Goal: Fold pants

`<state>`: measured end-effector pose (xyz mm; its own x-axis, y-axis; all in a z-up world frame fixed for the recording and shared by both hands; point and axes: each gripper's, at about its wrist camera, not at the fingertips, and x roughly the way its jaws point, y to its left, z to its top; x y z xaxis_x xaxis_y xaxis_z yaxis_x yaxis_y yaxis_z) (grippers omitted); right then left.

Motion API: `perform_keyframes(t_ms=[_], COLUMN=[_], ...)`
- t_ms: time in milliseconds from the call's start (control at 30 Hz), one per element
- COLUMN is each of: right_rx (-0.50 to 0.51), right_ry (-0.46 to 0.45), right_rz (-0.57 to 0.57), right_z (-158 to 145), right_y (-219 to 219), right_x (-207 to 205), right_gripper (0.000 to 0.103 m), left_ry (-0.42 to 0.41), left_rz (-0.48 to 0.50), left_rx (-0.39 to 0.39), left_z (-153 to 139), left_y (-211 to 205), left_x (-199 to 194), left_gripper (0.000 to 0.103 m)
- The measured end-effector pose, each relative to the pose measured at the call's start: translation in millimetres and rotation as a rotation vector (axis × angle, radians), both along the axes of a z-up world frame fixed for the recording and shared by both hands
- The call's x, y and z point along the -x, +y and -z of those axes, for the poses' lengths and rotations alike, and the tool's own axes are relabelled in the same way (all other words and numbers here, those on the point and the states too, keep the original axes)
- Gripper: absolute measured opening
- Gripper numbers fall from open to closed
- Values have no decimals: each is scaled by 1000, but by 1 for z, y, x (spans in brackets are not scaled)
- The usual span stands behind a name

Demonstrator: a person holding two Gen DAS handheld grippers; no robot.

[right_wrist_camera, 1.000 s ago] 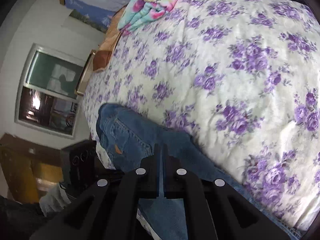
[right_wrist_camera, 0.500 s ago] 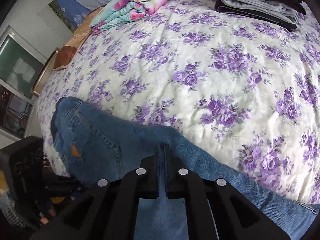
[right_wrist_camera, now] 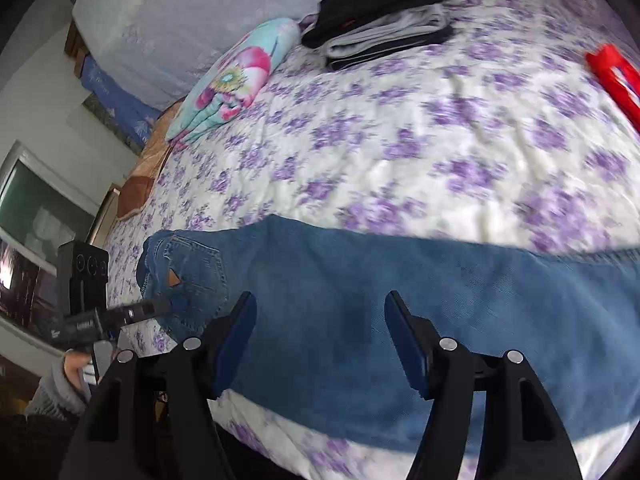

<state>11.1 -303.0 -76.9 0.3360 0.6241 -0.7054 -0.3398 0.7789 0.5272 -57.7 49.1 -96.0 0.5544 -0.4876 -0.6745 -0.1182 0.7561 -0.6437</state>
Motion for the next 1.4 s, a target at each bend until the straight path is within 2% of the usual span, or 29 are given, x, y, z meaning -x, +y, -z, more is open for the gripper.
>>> perform_keyframes(t_ms=[133,200,233,267,300,367,433,500,600,733,767,867,933,1000,1033,1067,1133,1200,1333,1400], right_rx=[-121,-135,-133,-144,-183,-280,-379,-463,-556,-552,-555,-604,-639,-582,-554,-583,-637,-600,-571,-582], right_ry=[84,90,105,122,136,149,146,137,92,56,49,-39,-84,-60,-10,16,-1,4,-3,4], right_rz=[338,454,481,506,531,573,589,591,596,579,584,596,606,616,664,715,761,745,749,761], right_z=[12,19,27,36,46,61,75,88,101,96,92,73,67,76,87,95,94,94,102,97], right_y=[-125,-170,-184,-197,-207,-225,-236,-242,-249,-248,-247,-247,-243,-238,-239,-242,-245,-240,-238,-235], right_x=[29,44,46,46,44,39,30,20,16,16,17,27,29,26,27,33,46,48,40,34], right_gripper=[67,69,69,70,70,70,70,70,69,69,69,59,59,60,60,56,55,62,59,63], left_ry=[82,64,54,47,49,71,112,135,159,184,179,160,151,138,135,129,111,105,101,98], left_rz=[6,28,34,40,46,66,73,50,-30,-131,-140,-145,-146,-138,-135,-134,-146,-172,-208,-211], left_rx=[-132,-245,-285,-313,-339,-410,-517,-551,-491,-392,-390,-410,-399,-391,-392,-390,-375,-340,-246,-216], left_z=[13,20,20,21,21,22,24,25,19,6,3,-4,-6,-9,-11,-13,-17,-16,-9,-7], left_y=[-16,-31,-38,-44,-51,-66,-79,-83,-75,-60,-57,-49,-38,-29,-24,-17,-2,15,38,42], left_x=[-16,-17,-18,-21,-24,-32,-35,-40,-37,-25,-21,-12,-5,0,2,6,14,21,23,19], left_gripper=[70,72,75,82,90,98,98,98,98,98,98,98,98,98,98,98,98,98,98,98])
